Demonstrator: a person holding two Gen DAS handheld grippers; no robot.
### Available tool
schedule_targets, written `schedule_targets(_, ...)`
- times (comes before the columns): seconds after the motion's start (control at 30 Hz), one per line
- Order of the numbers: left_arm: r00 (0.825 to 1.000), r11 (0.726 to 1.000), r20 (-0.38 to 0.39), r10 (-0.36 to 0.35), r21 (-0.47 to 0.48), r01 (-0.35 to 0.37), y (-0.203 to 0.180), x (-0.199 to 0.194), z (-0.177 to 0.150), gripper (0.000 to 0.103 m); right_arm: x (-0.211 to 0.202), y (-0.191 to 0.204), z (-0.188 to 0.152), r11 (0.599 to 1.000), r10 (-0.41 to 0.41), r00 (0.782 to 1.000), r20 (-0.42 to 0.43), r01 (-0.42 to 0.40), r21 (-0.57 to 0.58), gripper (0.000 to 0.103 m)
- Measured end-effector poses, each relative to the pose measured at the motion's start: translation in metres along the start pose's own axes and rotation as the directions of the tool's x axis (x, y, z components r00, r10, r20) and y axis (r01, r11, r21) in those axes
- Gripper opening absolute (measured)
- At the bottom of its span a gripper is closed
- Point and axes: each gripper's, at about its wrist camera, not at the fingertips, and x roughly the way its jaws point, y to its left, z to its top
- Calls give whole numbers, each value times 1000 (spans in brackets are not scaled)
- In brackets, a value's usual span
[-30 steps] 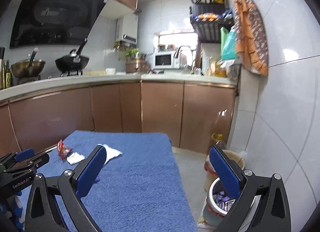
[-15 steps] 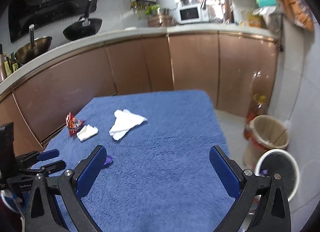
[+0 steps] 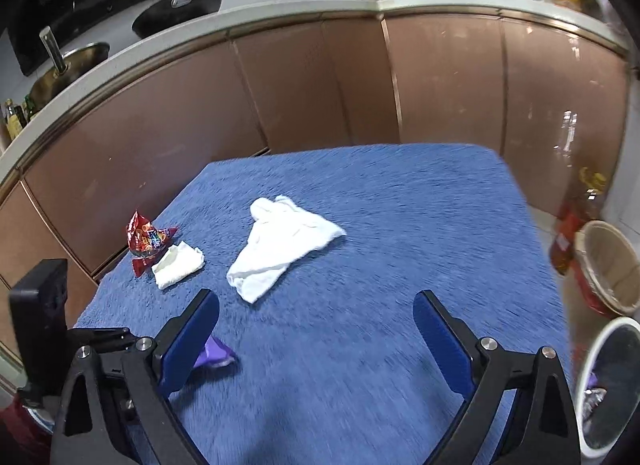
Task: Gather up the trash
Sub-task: 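Grasp the purple wrapper with the left tool while the right tool grasps the white tissue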
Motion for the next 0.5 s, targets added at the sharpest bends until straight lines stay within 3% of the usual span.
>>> schedule_targets(0.23, 999, 998, 22, -43, -53, 45, 11, 0, 2, 26, 65, 3, 23, 998, 66, 994, -89, -67, -7, 84)
schedule_targets(0.37, 998, 997, 32, -48, -61, 50, 13, -5, -2, 25, 93, 5, 34, 998, 64, 989, -132, -67, -18, 79)
schedule_targets(0.43, 998, 996, 35, -54, -67, 56, 15, -7, -2, 25, 105, 6, 36, 998, 58, 986, -157, -63, -24, 69)
schedule_targets(0.5, 998, 996, 38, -51, -68, 54, 16, -10, -4, 25, 116, 7, 37, 998, 39, 984, -171, -46, -36, 51)
